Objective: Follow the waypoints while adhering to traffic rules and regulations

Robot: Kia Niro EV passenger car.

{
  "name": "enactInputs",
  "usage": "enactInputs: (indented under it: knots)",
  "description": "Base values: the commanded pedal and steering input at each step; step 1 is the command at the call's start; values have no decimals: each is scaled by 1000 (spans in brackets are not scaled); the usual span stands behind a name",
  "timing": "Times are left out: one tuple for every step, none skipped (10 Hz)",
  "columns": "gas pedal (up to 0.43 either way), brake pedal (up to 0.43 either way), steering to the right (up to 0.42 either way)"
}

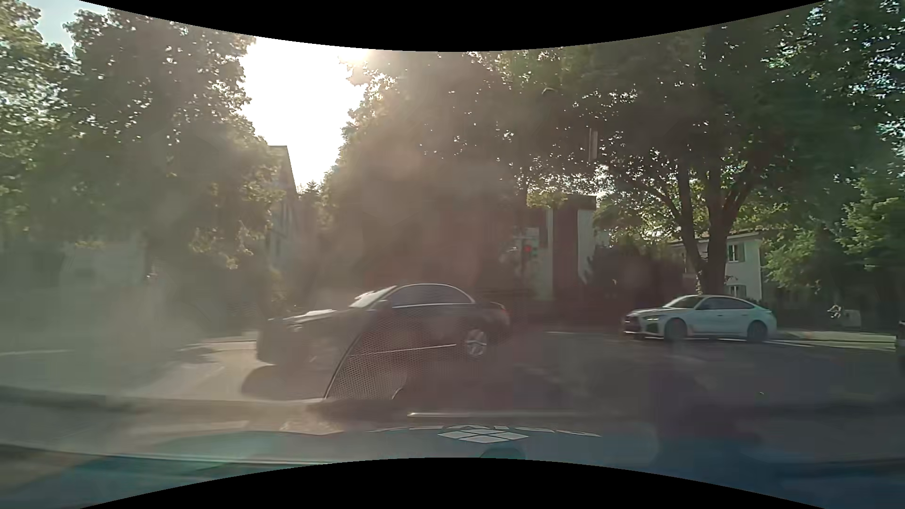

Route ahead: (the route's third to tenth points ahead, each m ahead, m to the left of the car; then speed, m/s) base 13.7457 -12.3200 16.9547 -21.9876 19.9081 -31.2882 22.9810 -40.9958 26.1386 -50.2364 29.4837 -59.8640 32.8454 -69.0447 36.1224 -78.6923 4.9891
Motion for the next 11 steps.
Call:
enactInputs:
  knots:
    - [209,0,349]
    - [220,0,381]
    - [220,0,401]
    - [220,0,413]
    - [220,0,423]
    - [220,0,430]
    - [240,0,443]
    - [240,0,457]
    - [248,0,472]
    - [260,0,479]
    - [268,0,480]
